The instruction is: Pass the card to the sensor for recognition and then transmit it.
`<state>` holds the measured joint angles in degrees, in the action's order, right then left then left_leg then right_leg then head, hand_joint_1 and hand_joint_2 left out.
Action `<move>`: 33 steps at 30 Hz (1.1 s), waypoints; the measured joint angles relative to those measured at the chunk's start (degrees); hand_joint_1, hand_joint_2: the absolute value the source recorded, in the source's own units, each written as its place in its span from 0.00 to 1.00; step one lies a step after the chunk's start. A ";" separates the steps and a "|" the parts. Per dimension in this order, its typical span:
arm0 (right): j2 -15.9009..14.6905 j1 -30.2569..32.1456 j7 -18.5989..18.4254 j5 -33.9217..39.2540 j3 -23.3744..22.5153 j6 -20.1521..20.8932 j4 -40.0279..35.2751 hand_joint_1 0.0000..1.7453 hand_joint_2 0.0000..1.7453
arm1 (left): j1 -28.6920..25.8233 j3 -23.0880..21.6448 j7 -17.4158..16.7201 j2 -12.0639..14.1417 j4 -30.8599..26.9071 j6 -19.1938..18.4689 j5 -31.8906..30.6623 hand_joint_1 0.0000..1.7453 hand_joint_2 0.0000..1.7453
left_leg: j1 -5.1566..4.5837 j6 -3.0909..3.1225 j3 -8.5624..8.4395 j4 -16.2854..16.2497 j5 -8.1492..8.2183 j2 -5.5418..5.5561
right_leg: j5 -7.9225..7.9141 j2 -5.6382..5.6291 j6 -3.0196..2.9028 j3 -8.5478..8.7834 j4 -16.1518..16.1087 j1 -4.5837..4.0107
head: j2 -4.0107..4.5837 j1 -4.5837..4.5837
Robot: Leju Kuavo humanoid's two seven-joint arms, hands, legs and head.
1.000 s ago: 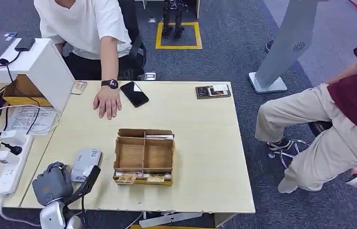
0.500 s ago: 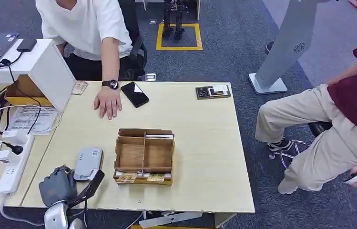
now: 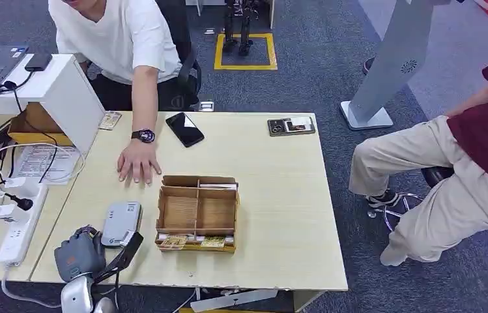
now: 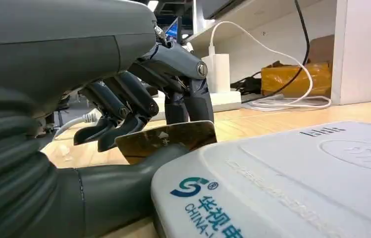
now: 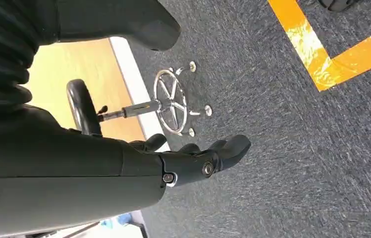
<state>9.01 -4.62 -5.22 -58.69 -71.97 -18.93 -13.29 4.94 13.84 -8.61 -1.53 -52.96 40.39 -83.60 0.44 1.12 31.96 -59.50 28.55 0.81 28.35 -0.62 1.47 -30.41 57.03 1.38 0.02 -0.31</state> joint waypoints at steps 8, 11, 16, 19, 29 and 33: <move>0.00 0.01 0.04 0.00 0.00 -0.07 0.00 0.00 1.00 | -1.67 0.00 4.92 -0.74 -3.43 0.07 2.30 1.00 1.00 | 0.00 0.00 0.01 0.01 -0.01 0.00 | 0.00 0.00 0.00 -0.02 0.00 0.00 | 0.00 0.02; 0.00 0.04 0.11 0.00 0.00 -0.28 0.00 0.00 1.00 | -2.88 2.67 15.84 -3.35 -9.41 0.17 5.49 1.00 1.00 | 0.00 0.02 0.12 0.00 -0.02 0.03 | 0.00 0.01 0.00 -0.12 0.00 0.00 | 0.00 0.00; 0.07 0.00 0.44 -0.37 0.00 -0.87 0.00 0.00 1.00 | -0.70 15.68 45.93 -12.40 -20.01 0.15 24.37 1.00 1.00 | 0.02 0.04 0.23 -0.06 -0.03 -0.13 | -0.18 -0.11 -0.12 -0.27 0.00 0.00 | 0.00 0.07; 0.11 0.13 0.48 -0.68 0.00 -0.98 0.00 0.00 1.00 | -0.50 16.74 48.22 -13.79 -29.30 0.07 35.33 1.00 1.00 | 0.02 0.04 0.32 -0.08 -0.03 -0.22 | -0.21 -0.24 -0.13 -0.46 0.00 -0.02 | 0.00 -0.04; 0.30 -0.06 0.44 -1.18 0.02 -1.05 0.04 0.00 1.00 | -0.13 15.98 48.85 -14.05 -46.00 -0.15 40.54 1.00 1.00 | 0.10 -0.01 0.41 -0.05 -0.06 -0.18 | -0.20 -0.20 -0.15 -0.54 0.00 -0.09 | 0.00 -0.04; 0.42 -0.06 0.39 -1.20 0.02 -1.05 0.04 0.00 1.00 | -0.01 15.12 48.85 -14.05 -48.90 -0.18 40.59 1.00 1.00 | 0.09 -0.01 0.42 -0.05 -0.06 -0.18 | -0.20 -0.20 -0.15 -0.54 0.00 -0.08 | 0.00 -0.04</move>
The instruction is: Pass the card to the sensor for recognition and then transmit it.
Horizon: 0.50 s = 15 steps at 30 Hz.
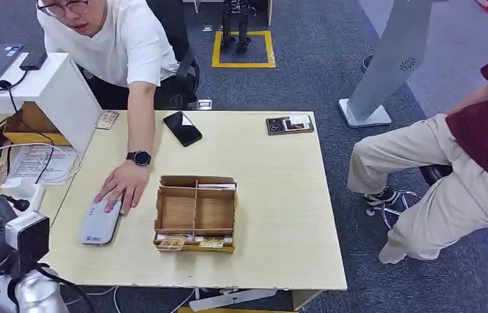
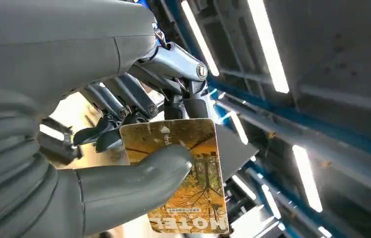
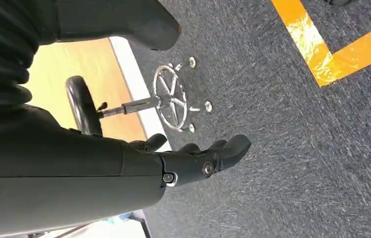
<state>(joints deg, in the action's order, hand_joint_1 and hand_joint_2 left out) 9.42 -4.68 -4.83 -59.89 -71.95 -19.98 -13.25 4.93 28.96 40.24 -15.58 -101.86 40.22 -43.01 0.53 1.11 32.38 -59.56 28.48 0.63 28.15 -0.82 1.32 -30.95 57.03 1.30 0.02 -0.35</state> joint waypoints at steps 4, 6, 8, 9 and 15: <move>0.17 0.00 -0.04 -0.02 0.13 0.00 0.00 0.00 1.00 | 0.02 -0.22 0.00 0.00 -1.66 -0.02 0.17 1.00 1.00 | 0.00 0.00 0.00 0.00 0.00 0.00 | 0.00 0.00 0.00 -0.02 0.00 0.00 | 0.00 0.00; 0.20 -0.02 -0.04 -0.02 0.28 0.00 0.02 0.00 1.00 | 0.04 -0.35 0.00 0.00 -2.14 -0.02 0.17 1.00 1.00 | 0.00 0.00 0.00 0.00 0.00 0.00 | 0.00 0.00 0.00 -0.01 0.00 0.00 | 0.00 0.00; 0.20 -0.04 -0.04 -0.04 0.37 0.00 0.02 0.00 1.00 | 0.05 -0.44 0.00 0.02 -2.45 -0.02 0.17 1.00 1.00 | 0.00 0.00 0.00 0.00 0.00 0.00 | 0.00 0.00 0.00 -0.01 0.00 0.00 | 0.00 0.00; 0.20 -0.04 -0.04 -0.04 0.39 0.00 0.02 0.00 1.00 | 0.06 -0.46 0.00 0.02 -2.58 -0.02 0.17 1.00 1.00 | 0.00 0.00 0.00 0.00 0.00 0.00 | 0.00 0.00 0.00 -0.02 0.00 0.00 | 0.00 0.00; 0.26 -0.03 -0.04 -0.04 0.46 0.00 0.02 0.00 1.00 | 0.10 -0.68 0.00 0.02 -2.95 -0.02 0.20 1.00 1.00 | 0.00 0.00 0.01 0.00 0.00 0.00 | 0.00 0.00 0.00 -0.02 0.00 0.00 | 0.00 0.00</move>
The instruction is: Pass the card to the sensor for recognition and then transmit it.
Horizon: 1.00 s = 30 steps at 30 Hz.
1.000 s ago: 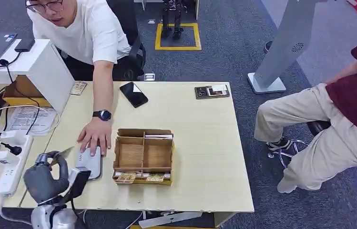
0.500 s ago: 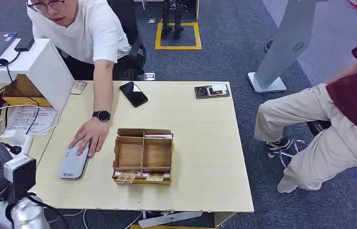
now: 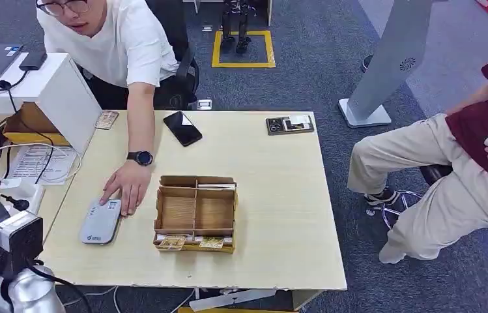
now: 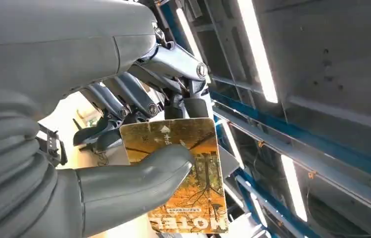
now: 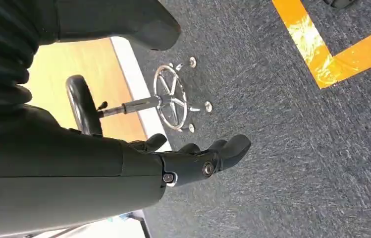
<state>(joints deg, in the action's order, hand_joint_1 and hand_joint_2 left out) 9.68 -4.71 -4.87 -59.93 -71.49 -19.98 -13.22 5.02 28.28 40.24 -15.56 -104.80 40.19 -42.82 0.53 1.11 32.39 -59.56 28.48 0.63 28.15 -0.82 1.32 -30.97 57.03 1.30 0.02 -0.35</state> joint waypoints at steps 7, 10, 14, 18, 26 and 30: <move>0.00 0.00 0.00 0.00 0.00 0.00 0.00 0.00 1.00 | 0.03 -0.20 0.00 0.00 0.00 0.00 0.00 1.00 1.00 | 0.00 0.00 0.01 0.00 0.00 0.00 | 0.00 0.00 0.00 0.00 0.00 0.00 | 0.00 0.00; 0.00 0.00 0.00 0.00 0.00 0.00 0.00 0.00 1.00 | 0.03 -0.20 0.00 0.00 0.00 0.00 0.02 1.00 1.00 | 0.00 0.00 0.01 0.00 0.00 0.00 | 0.00 0.00 0.00 0.00 0.00 0.00 | 0.00 0.00; 0.00 -0.01 0.00 -0.04 0.00 -0.02 0.00 0.00 1.00 | 0.11 -0.57 -0.59 0.00 0.00 0.00 -0.81 1.00 1.00 | 0.00 0.00 0.02 0.00 0.00 0.00 | 0.00 0.00 0.00 -0.01 0.00 0.00 | 0.00 0.02; 0.00 0.00 0.00 -0.11 0.02 0.00 0.00 0.00 1.00 | 0.19 -1.31 -0.11 0.02 0.09 0.00 -2.28 1.00 1.00 | 0.00 0.00 0.03 0.00 0.00 0.01 | 0.00 0.01 0.00 -0.02 -0.01 0.00 | 0.00 0.00; 0.00 -0.20 -0.28 -0.26 1.18 0.72 0.15 0.00 1.00 | 1.79 -6.69 -0.63 0.28 7.48 -0.15 -14.97 1.00 1.00 | -0.02 -0.03 0.07 -0.02 -0.02 -0.24 | -0.12 -0.22 -0.03 -0.17 0.00 0.02 | 0.00 -0.07; 0.00 -0.19 -0.33 -0.26 1.55 0.77 0.15 0.00 1.00 | 2.14 -7.67 -0.72 0.28 9.25 -0.15 -15.23 1.00 1.00 | -0.02 -0.03 0.09 -0.02 -0.02 -0.24 | -0.11 -0.22 -0.03 -0.21 0.00 0.01 | 0.00 -0.07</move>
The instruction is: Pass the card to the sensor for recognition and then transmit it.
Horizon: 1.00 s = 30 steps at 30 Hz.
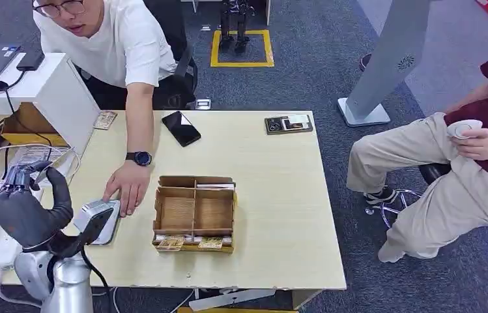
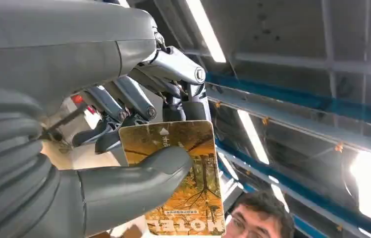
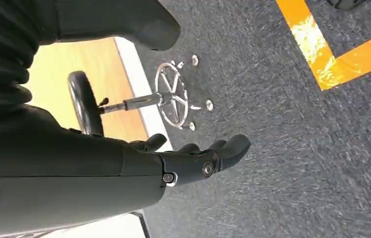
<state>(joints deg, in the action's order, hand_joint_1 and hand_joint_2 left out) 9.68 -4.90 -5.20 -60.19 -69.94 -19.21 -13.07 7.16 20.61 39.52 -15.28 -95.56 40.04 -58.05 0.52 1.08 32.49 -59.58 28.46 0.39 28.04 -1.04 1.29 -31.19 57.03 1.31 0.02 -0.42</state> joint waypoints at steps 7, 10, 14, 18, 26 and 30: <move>0.00 0.00 -0.04 -0.02 0.17 0.02 0.00 0.00 1.00 | 0.26 -0.57 0.07 0.02 1.46 0.02 -0.33 1.00 1.00 | 0.00 0.00 0.02 0.01 0.00 0.00 | 0.00 -0.01 0.00 -0.05 0.00 0.00 | 0.00 0.00; 0.00 0.00 -0.04 -0.02 0.17 0.02 0.00 0.00 1.00 | 0.26 -0.57 0.07 0.02 1.46 0.02 -0.33 1.00 1.00 | 0.00 0.00 0.02 0.01 0.00 0.00 | 0.00 -0.01 0.00 -0.05 0.00 0.00 | 0.00 0.00; 0.00 0.00 -0.09 -0.02 0.20 0.02 0.00 0.00 1.00 | 0.33 -0.61 0.04 0.02 1.77 0.02 -0.57 1.00 1.00 | 0.00 0.00 0.02 0.01 0.00 0.00 | 0.00 0.00 0.00 -0.04 0.00 0.00 | 0.00 0.02; 0.00 -0.03 -0.04 -0.96 0.26 0.52 0.00 0.00 1.00 | 1.42 -1.84 -3.48 -0.13 6.67 0.02 -7.00 1.00 1.00 | 0.00 -0.01 0.03 0.00 -0.01 -0.04 | -0.02 -0.04 -0.02 -0.05 0.00 0.00 | 0.00 0.00; -0.07 -0.04 0.00 -0.94 1.03 0.68 0.00 0.00 1.00 | 2.72 -2.91 -4.79 -0.35 11.87 0.09 -9.88 1.00 1.00 | 0.00 -0.01 0.03 0.00 -0.01 -0.04 | -0.02 -0.04 -0.02 -0.07 0.00 0.00 | 0.00 0.02; -0.07 -0.04 -0.04 -0.94 1.40 0.77 0.00 0.00 1.00 | 2.94 -2.93 -4.79 -0.42 12.85 0.09 -10.21 1.00 1.00 | 0.00 -0.02 0.03 0.00 -0.01 -0.04 | -0.02 -0.04 -0.02 -0.06 0.00 0.00 | 0.00 0.00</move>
<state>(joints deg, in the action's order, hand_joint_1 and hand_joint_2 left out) 9.62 -4.94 -5.25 -61.13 -68.54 -18.45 -13.07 10.11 17.68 34.73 -15.69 -82.71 40.13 -68.26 0.52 1.06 32.52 -59.58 28.45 0.35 28.01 -1.08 1.27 -31.25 57.03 1.31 0.02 -0.42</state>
